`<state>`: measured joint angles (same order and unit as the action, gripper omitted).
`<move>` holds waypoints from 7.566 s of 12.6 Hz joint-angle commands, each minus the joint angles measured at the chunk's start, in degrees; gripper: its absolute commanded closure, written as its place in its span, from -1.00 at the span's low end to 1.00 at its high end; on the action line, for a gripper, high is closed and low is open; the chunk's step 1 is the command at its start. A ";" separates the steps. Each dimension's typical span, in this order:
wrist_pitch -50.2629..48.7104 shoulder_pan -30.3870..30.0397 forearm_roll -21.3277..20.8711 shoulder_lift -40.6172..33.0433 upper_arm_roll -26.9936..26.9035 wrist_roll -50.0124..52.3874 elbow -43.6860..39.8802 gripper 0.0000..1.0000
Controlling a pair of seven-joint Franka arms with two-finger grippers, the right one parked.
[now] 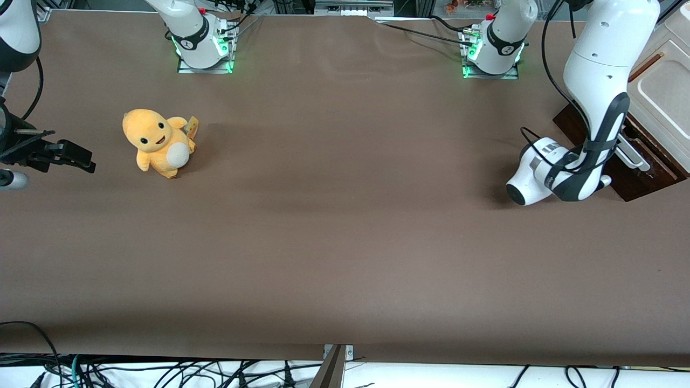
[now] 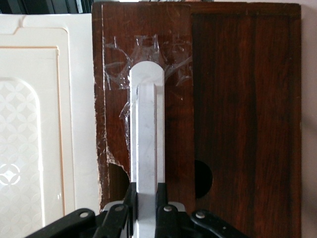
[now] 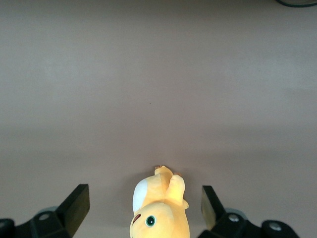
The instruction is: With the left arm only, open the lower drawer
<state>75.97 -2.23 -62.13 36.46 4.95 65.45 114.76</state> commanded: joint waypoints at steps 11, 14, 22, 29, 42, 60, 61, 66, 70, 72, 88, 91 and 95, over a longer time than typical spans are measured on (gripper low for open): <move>-2.50 3.29 1.04 0.89 0.06 -1.47 -3.75 1.00; -2.50 3.38 1.04 0.98 0.06 -1.47 -3.84 1.00; -3.11 5.22 3.15 1.16 0.06 -1.64 -5.07 1.00; -3.37 5.31 3.15 1.86 0.06 -1.82 -6.48 1.00; -3.99 7.77 5.70 2.57 0.06 -2.08 -7.80 1.00; -6.27 9.18 7.72 4.15 0.06 -4.28 -10.52 1.00; -6.27 9.18 7.64 4.06 0.06 -4.36 -10.61 1.00; -6.36 9.18 7.46 3.97 0.06 -4.36 -10.96 -0.99; -6.27 8.83 7.63 3.97 0.06 -4.45 -10.96 -1.00; -6.19 8.83 7.55 3.80 0.06 -5.15 -10.96 -1.00; -4.52 8.21 36.18 1.86 16.49 -34.31 -47.42 -1.00; -1.02 6.20 42.24 -2.07 17.46 -41.25 -49.72 -1.00; 7.23 -3.12 52.81 -8.67 17.64 -53.12 -46.22 -1.00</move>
<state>78.73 -2.14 -11.83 31.37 21.80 17.81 65.01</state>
